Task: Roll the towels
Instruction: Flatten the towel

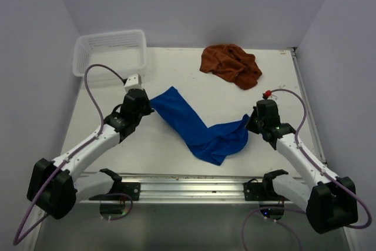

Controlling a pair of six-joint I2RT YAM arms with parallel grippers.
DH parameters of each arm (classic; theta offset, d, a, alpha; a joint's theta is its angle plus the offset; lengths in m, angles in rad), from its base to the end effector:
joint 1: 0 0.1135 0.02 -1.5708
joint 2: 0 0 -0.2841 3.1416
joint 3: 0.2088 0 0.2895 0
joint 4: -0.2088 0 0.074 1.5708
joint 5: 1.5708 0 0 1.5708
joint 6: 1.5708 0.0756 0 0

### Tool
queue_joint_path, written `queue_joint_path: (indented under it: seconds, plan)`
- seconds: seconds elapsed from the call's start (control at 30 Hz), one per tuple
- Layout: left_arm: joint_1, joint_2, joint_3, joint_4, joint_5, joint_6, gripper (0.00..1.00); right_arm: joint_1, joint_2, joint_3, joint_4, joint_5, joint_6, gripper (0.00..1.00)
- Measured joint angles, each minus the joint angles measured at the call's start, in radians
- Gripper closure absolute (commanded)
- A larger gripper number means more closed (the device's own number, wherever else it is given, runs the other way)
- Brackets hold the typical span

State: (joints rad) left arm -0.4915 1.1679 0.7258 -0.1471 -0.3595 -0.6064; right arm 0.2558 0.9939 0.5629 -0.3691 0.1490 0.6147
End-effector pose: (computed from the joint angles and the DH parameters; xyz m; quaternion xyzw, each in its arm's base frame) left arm 0.2864 -0.1232 0.2275 -0.1339 0.8615 -0.1075 0.4779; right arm 0.2457 0.0527 0.1811 0.1925 0.9043 0.0955 0.3690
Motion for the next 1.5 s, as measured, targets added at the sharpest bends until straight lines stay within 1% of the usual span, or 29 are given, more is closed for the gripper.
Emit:
queue_joint_path:
  seconds: [0.2, 0.23, 0.37, 0.43, 0.47, 0.5, 0.53, 0.57, 0.63, 0.73, 0.87, 0.93, 0.97, 1.03, 1.17, 1.33, 1.5]
  plan:
    - [0.000, -0.201, 0.003, -0.112, -0.097, -0.012, 1.00, 0.000, 0.127, 0.128, 0.055, -0.089, -0.050, 0.99]
    - [0.000, -0.266, 0.003, -0.147, -0.132, -0.011, 1.00, 0.000, 0.157, 0.182, 0.074, -0.119, -0.076, 0.99]
    - [0.000, -0.348, 0.037, -0.243, -0.222, -0.011, 1.00, 0.000, 0.190, 0.267, 0.082, -0.144, -0.103, 0.96]
    - [0.000, -0.386, 0.060, -0.272, -0.262, -0.010, 1.00, 0.000, 0.190, 0.272, 0.098, -0.145, -0.105, 0.96]
    - [0.000, -0.405, 0.068, -0.283, -0.281, -0.010, 1.00, 0.000, 0.189, 0.268, 0.105, -0.145, -0.103, 0.94]
    - [0.000, -0.423, 0.071, -0.289, -0.297, -0.010, 1.00, 0.000, 0.187, 0.254, 0.116, -0.145, -0.103, 0.89]
    - [0.000, -0.442, 0.071, -0.296, -0.310, -0.010, 1.00, 0.000, 0.183, 0.235, 0.122, -0.144, -0.100, 0.81]
    - [0.000, -0.456, 0.071, -0.303, -0.320, -0.009, 1.00, 0.000, 0.179, 0.212, 0.126, -0.144, -0.099, 0.64]
    - [0.000, -0.480, 0.067, -0.304, -0.337, -0.003, 1.00, 0.000, 0.169, 0.140, 0.136, -0.139, -0.085, 0.46]
    - [0.000, -0.486, 0.046, -0.298, -0.346, -0.003, 1.00, 0.000, 0.173, 0.068, 0.121, -0.136, -0.079, 0.45]
    - [0.000, -0.435, 0.012, -0.296, -0.330, -0.012, 1.00, 0.000, 0.179, 0.051, 0.084, -0.117, -0.068, 0.46]
    - [0.000, -0.405, -0.003, -0.294, -0.317, -0.016, 1.00, 0.000, 0.178, 0.055, 0.080, -0.108, -0.060, 0.48]
    - [0.000, -0.399, -0.010, -0.295, -0.310, -0.021, 1.00, 0.000, 0.178, 0.056, 0.079, -0.104, -0.053, 0.56]
    - [0.000, -0.401, -0.021, -0.288, -0.299, -0.023, 1.00, 0.000, 0.180, 0.064, 0.077, -0.093, -0.039, 0.61]
    - [0.000, -0.419, -0.028, -0.270, -0.290, -0.027, 1.00, 0.000, 0.233, 0.124, 0.068, -0.079, 0.006, 0.60]
    - [0.000, -0.426, -0.035, -0.253, -0.282, -0.027, 1.00, 0.000, 0.377, 0.213, 0.087, -0.066, 0.098, 0.57]
    - [0.000, -0.426, -0.045, -0.250, -0.280, -0.027, 1.00, 0.000, 0.507, 0.243, 0.112, -0.070, 0.164, 0.55]
